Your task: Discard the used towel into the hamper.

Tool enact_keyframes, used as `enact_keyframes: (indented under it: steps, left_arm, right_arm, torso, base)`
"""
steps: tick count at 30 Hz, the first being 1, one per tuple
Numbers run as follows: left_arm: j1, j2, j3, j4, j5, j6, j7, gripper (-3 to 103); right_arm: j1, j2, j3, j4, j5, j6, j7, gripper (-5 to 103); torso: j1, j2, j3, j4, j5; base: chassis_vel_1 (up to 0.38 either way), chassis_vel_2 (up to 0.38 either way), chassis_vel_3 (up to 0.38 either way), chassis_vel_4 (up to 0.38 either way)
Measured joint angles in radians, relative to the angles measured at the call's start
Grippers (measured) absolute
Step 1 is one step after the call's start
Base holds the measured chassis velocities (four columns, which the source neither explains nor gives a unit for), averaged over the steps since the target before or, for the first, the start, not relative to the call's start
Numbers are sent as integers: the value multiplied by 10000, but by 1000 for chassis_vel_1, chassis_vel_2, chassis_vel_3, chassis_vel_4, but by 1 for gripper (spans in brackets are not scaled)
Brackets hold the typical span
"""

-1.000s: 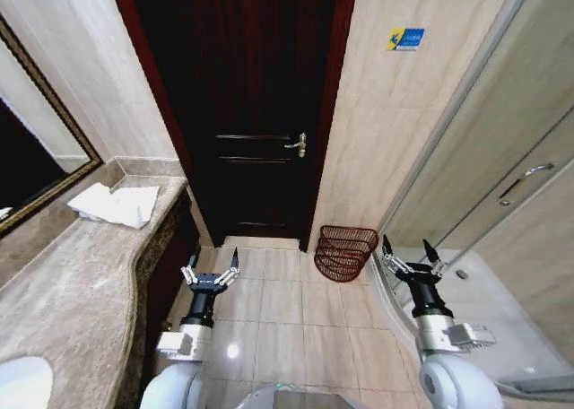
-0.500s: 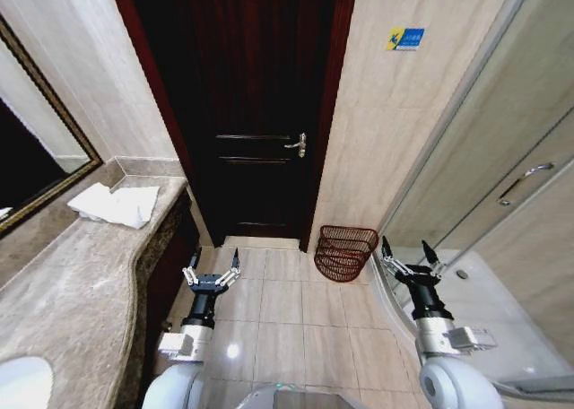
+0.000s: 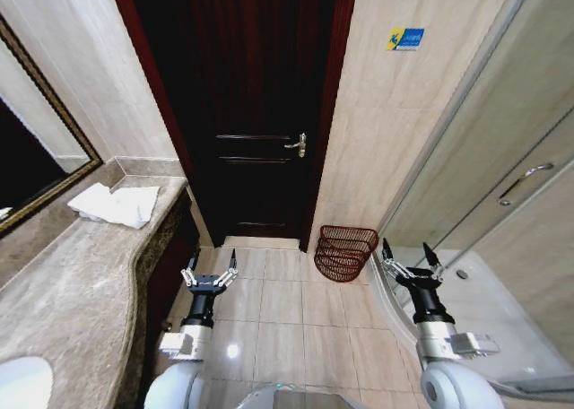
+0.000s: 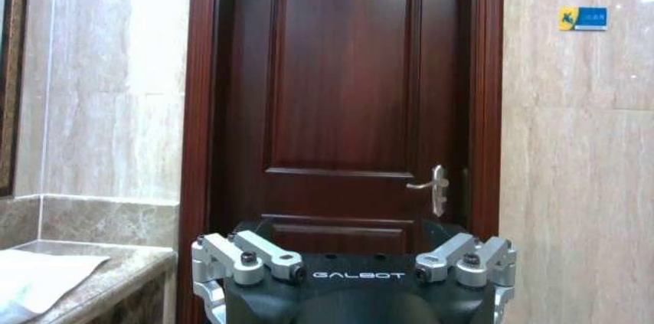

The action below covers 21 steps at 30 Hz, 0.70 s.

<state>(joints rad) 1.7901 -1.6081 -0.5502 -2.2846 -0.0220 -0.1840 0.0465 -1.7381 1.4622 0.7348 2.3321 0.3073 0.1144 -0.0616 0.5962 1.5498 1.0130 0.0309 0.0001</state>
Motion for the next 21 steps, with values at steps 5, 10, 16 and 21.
enact_keyframes:
  steps: [5, 10, 16, 21]
  left_arm:
    - [88, 0, 261, 239, 266, -197, 18, 98]
    - [101, 0, 297, 235, 286, -214, 23, 98]
    - [143, 0, 303, 213, 285, -219, 25, 98]
    - [180, 0, 304, 131, 280, -223, 35, 98]
  right_arm:
    - [-39, -4, -20, -6, -12, 35, -35, 100]
    - [-36, 1, -32, -27, -12, 42, -69, 100]
    - [-9, 30, -90, -63, -23, 44, -86, 100]
    - [-15, 36, -138, -44, -64, 44, -100, 100]
  torso:
    - [0, 0, 0, 0, -1]
    - [0, 0, 0, 0, -1]
    - [0, 0, 0, 0, -1]
    - [0, 0, 0, 0, -1]
  base:
    - [0, 0, 0, 0]
    - [0, 0, 0, 0]
    - [0, 0, 0, 0]
    - [0, 0, 0, 0]
